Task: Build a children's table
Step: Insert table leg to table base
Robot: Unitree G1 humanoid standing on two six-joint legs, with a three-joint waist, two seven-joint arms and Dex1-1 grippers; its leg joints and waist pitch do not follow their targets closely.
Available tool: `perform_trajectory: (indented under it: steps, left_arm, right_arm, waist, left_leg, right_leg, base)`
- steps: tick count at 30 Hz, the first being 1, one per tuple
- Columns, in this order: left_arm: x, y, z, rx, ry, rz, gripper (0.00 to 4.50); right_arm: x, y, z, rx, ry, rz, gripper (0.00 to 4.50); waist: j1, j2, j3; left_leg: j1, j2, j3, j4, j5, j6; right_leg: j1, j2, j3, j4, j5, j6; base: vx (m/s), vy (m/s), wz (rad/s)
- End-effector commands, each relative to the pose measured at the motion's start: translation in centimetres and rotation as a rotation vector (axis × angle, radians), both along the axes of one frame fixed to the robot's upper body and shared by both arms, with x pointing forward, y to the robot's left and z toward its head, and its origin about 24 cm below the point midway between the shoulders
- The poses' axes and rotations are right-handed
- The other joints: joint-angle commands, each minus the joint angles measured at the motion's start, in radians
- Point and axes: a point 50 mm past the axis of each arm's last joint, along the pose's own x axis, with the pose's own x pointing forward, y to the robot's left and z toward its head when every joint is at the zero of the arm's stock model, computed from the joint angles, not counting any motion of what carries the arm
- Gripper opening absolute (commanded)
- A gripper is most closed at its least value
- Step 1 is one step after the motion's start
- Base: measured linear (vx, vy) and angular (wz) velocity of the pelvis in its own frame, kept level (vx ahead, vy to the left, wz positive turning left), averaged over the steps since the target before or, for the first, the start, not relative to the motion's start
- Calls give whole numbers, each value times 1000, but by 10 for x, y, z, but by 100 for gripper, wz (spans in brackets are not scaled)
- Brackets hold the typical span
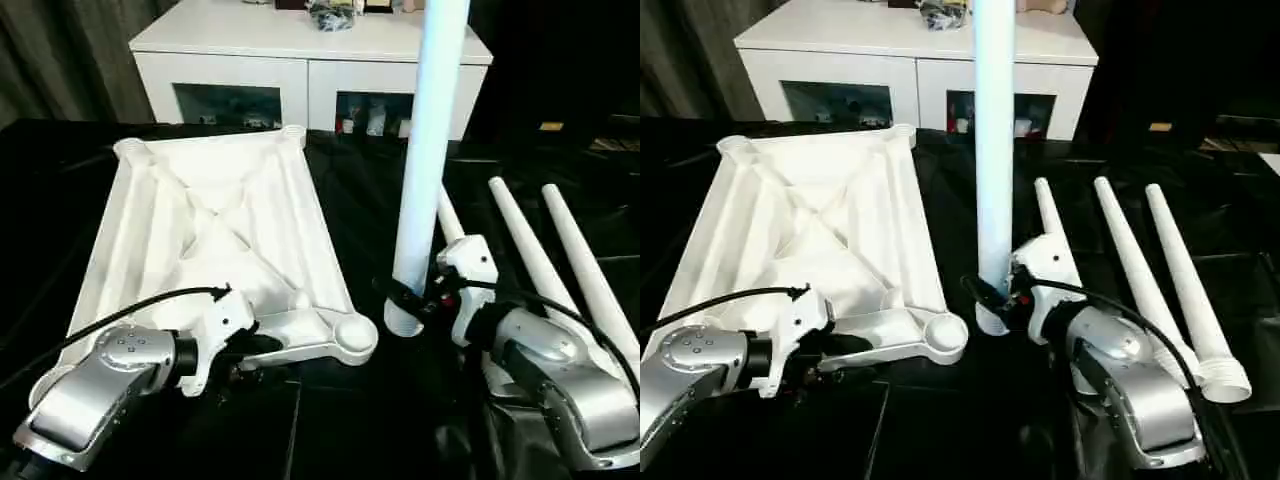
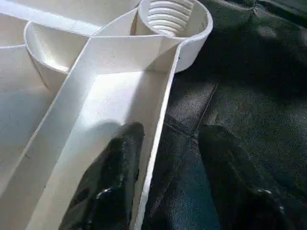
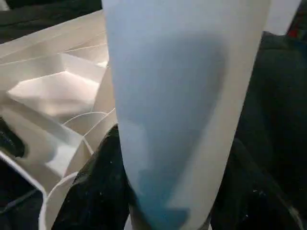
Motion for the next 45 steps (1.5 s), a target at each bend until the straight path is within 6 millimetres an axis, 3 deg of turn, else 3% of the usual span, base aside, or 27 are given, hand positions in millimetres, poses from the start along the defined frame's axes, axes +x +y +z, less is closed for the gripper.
perform_trajectory:
  steps: [1,5,23,29,33,35,40,45]
  left_arm:
    - [2,4,7,-2,-33,9,187]
    - [1,5,9,3,-39,-5,148]
    - [3,8,7,89,-14,-107,2]
    - [1,8,-1,142,6,-151,2]
    - [9,4,-2,134,-39,-106,2]
    - [13,2,-1,119,-51,-67,41]
    - [22,-2,4,103,-119,-65,80]
    - [22,-4,2,96,-106,-90,80]
  right_arm:
    - [-1,2,5,3,-10,21,187]
    - [-1,4,9,4,-13,34,187]
    - [-1,5,9,-5,-11,44,187]
    - [2,7,10,1,-11,52,187]
    - [3,8,8,8,-10,50,187]
    - [4,8,9,9,-11,49,187]
    - [5,10,10,12,-16,53,187]
    - [6,10,11,11,-20,54,187]
  waist:
    - [4,3,-49]
    - [3,-1,-49]
    - [4,12,-48]
    - [1,14,-50]
    - [0,12,-47]
    - [2,11,-46]
    - [3,11,-46]
    - [-1,11,-49]
  left_leg:
    - [-7,55,-14,-91,-109,12]
    - [-8,54,-14,-91,-99,15]
    - [-5,55,-15,-94,-123,-5]
    - [-6,54,-14,-93,-111,-2]
    - [-5,56,-14,-96,-143,-9]
    - [0,57,-11,-96,-162,-15]
    - [-4,57,-14,-99,-174,-15]
    - [-5,56,-14,-97,-141,-11]
  right_leg:
    - [43,-70,43,-74,-85,-243]
    - [42,-70,43,-74,-85,-240]
    - [40,-70,43,-74,-79,-240]
    - [43,-70,43,-73,-53,-246]
    - [41,-70,43,-76,-98,-245]
    - [38,-70,44,-79,-127,-245]
    - [39,-73,46,-84,-176,-221]
    - [40,-71,45,-80,-121,-229]
  base:
    - [0,0,0]
    - [0,0,0]
    - [0,0,0]
    - [0,0,0]
    - [0,0,0]
    - [0,0,0]
    - [0,0,0]
    - [0,0,0]
